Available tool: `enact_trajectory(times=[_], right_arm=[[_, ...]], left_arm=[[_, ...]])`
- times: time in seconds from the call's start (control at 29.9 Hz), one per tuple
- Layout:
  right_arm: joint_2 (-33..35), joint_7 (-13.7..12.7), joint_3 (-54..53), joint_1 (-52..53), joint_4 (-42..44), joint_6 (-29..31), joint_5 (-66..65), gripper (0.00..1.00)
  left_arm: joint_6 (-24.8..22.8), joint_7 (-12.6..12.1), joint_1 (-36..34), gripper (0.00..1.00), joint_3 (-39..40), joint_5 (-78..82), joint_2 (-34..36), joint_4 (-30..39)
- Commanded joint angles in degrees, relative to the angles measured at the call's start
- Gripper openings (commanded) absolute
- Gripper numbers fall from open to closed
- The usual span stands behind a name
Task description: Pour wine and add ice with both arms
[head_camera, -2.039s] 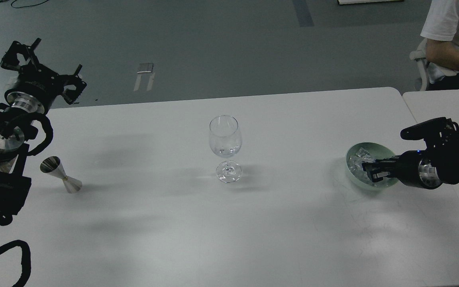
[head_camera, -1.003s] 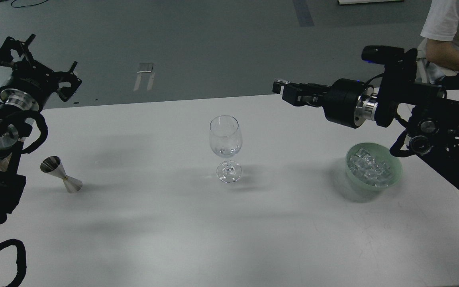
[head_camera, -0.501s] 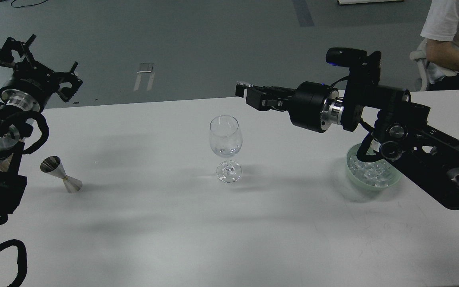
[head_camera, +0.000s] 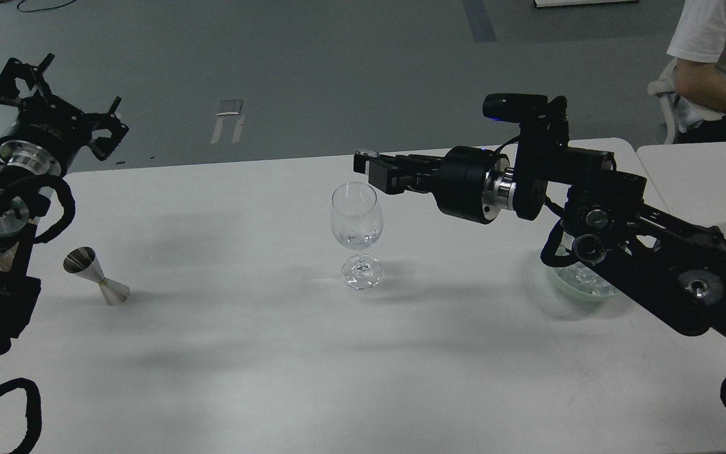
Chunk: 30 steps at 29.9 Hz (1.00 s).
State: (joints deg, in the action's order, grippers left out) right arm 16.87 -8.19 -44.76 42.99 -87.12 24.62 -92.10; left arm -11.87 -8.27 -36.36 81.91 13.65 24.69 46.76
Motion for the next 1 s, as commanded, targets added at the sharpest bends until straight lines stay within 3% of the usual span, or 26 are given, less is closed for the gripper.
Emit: enact_trajectory(times=[0.0, 0.74, 0.8, 0.9, 0.97], right_arm=[[-0.3, -0.1, -0.1, 0.8, 1.1, -0.2, 0.0, 0.00], [-2.6, 0.0, 0.0, 1.2, 3.2, -0.3, 0.2, 0.03], [-2.6, 0.0, 0.0, 1.2, 3.2, -0.3, 0.2, 0.09], [-2.7, 0.0, -0.1, 1.2, 3.3, -0.3, 0.3, 0.29], [-2.8, 0.0, -0.2, 1.1, 3.3, -0.3, 0.3, 0.34]], left_arm=[[0.0, 0.0, 0.1, 0.99, 0.0, 0.0, 0.0, 0.0], [0.0, -0.1, 0.1, 0.99, 0.1, 0.0, 0.1, -0.1], [0.0, -0.1, 0.1, 0.99, 0.1, 0.0, 0.1, -0.1], [0.0, -0.1, 0.1, 0.99, 0.1, 0.0, 0.1, -0.1], [0.0, -0.1, 0.1, 0.99, 0.1, 0.0, 0.2, -0.1]])
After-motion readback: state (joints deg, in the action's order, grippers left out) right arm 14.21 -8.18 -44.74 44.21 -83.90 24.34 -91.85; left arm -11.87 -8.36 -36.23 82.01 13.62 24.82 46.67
